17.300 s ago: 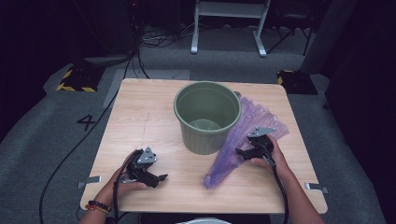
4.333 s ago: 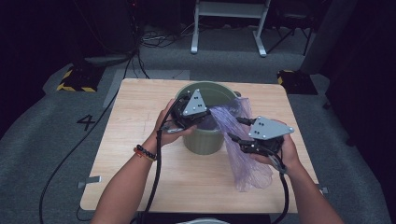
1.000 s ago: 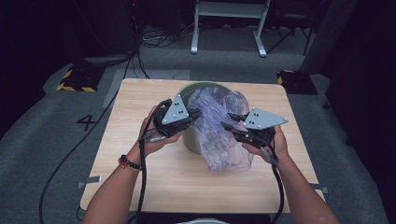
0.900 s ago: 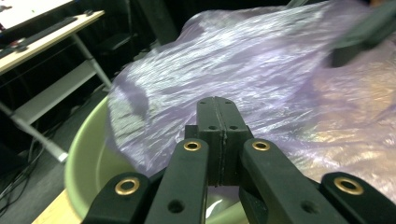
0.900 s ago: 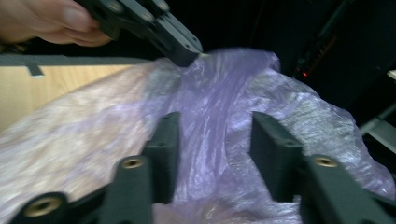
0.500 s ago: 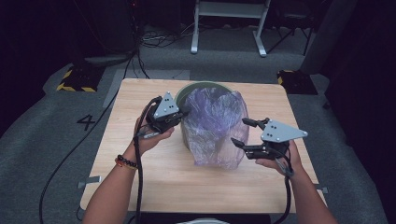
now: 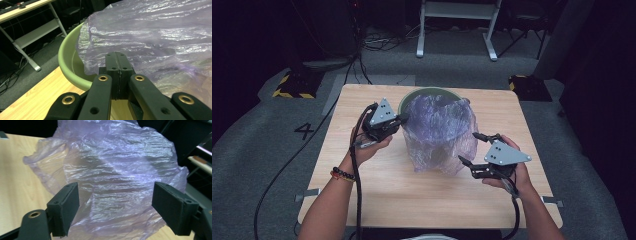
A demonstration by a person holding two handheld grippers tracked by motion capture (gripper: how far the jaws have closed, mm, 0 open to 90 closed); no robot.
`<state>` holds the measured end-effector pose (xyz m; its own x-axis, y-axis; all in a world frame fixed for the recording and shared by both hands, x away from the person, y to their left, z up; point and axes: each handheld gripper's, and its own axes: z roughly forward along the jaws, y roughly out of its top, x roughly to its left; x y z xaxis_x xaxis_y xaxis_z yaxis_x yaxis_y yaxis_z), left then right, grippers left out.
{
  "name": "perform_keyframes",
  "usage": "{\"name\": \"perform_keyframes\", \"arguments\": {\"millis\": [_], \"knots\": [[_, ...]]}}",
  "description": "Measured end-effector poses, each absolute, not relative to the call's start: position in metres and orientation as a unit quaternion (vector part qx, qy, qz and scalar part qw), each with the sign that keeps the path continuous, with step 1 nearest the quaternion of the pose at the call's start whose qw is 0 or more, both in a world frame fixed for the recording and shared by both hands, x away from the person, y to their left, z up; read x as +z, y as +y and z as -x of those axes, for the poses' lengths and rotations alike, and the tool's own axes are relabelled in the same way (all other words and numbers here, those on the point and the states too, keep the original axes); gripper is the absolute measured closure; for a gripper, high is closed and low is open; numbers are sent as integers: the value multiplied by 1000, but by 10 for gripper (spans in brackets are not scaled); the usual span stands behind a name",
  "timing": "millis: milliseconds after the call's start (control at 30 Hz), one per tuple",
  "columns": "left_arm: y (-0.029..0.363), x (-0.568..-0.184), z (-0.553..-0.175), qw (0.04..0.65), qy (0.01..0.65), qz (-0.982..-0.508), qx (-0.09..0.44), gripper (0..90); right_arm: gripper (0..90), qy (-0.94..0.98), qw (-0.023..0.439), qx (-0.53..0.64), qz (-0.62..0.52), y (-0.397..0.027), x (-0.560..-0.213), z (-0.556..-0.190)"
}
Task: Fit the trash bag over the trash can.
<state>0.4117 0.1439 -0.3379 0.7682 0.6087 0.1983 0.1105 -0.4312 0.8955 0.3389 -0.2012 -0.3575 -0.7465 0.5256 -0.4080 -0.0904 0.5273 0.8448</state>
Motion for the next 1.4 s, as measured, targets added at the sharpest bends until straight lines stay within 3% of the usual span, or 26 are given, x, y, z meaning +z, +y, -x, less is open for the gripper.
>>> {"name": "perform_keyframes", "arguments": {"millis": [67,133,233,367,467,567,733,800,900,1100,1400], "knots": [[145,-338,-412,487,225,-805,254,898,275,808,340,462,-134,-198,-358,-341],[146,-338,-412,487,226,-804,255,898,520,808,356,450,-135,-195,-358,-345],[147,-338,-412,486,225,-805,256,896,749,815,349,442,-136,-194,-357,-353],[148,-338,-411,487,225,-805,256,890,875,805,347,461,-134,-196,-351,-358],[151,-338,-412,487,228,-803,257,857,890,799,349,471,-131,-195,-345,-359],[153,-338,-412,485,234,-802,258,767,894,793,345,483,-137,-194,-338,-362],[161,-336,-407,492,248,-794,257,517,898,789,342,490,-142,-191,-331,-372],[165,-334,-402,500,252,-787,258,377,899,792,339,488,-143,-189,-330,-374],[165,-329,-392,508,242,-786,258,281,899,795,337,484,-143,-187,-328,-378],[152,-317,-367,524,197,-793,242,192,899,795,336,483,-151,-185,-324,-384],[115,-318,-340,529,153,-811,199,156,899,795,337,479,-158,-183,-324,-389]]}}
